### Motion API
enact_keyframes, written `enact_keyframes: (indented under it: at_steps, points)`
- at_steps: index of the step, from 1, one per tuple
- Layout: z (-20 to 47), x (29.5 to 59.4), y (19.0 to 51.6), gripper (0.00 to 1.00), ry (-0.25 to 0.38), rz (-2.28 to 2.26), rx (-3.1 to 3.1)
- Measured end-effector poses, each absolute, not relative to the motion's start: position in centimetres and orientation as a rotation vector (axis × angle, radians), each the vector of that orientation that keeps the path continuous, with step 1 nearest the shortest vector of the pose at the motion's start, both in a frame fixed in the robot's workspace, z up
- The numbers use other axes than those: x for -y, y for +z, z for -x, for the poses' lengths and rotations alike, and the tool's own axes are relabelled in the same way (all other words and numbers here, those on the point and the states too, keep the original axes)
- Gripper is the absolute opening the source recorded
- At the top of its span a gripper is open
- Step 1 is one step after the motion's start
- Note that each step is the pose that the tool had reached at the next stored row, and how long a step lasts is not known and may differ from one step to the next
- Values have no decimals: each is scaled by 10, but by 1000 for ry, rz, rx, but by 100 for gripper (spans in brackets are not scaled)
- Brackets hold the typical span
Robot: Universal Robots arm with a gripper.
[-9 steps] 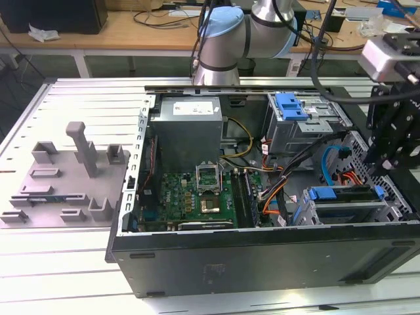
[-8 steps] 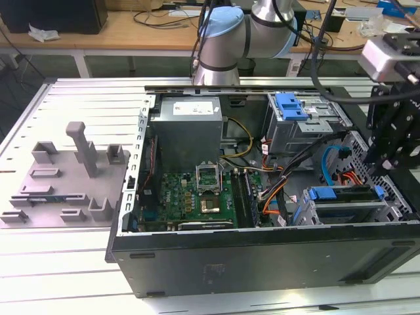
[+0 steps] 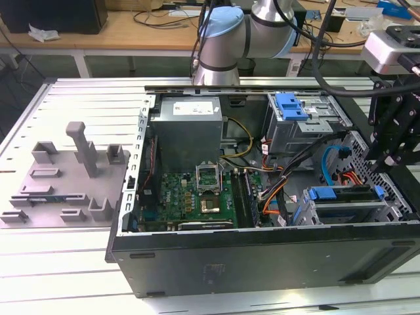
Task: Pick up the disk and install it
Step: 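Insert the second disk wire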
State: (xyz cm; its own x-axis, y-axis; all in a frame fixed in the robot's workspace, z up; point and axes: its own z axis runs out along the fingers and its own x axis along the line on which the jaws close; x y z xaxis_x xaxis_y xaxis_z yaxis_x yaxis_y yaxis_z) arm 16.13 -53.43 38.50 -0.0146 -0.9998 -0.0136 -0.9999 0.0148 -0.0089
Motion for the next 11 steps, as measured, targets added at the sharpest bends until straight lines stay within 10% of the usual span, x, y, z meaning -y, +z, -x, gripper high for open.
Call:
enact_keyframes:
  at_steps: [11]
  points:
    - [-161,524,385,31,-25,2207,-2240]
